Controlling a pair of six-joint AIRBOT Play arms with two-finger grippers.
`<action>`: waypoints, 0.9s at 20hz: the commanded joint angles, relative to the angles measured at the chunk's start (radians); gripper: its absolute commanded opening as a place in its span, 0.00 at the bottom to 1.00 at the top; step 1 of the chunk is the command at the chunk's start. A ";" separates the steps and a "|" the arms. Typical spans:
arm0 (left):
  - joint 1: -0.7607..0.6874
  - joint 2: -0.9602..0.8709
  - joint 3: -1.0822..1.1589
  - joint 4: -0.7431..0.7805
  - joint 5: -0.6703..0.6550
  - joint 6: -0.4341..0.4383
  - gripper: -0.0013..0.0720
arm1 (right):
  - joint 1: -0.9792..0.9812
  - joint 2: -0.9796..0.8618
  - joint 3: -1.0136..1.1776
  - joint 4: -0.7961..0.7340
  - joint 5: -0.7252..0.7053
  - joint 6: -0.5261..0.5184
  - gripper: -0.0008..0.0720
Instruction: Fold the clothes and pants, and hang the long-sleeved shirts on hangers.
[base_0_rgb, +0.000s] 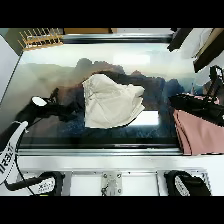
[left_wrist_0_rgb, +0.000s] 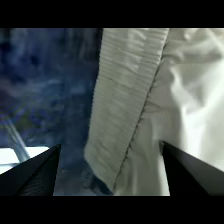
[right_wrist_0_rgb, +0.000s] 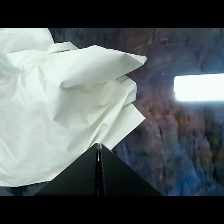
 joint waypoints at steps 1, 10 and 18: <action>-0.064 -0.100 -0.011 -0.162 0.003 0.085 0.94 | 0.000 -0.001 -0.002 0.001 0.000 0.000 0.02; -0.324 -0.254 0.270 0.224 -0.077 -0.120 0.94 | 0.000 0.000 -0.002 0.001 0.000 0.000 0.02; -0.290 -0.200 0.275 0.225 -0.079 -0.111 0.03 | -0.005 -0.037 -0.002 -0.107 0.007 0.096 0.01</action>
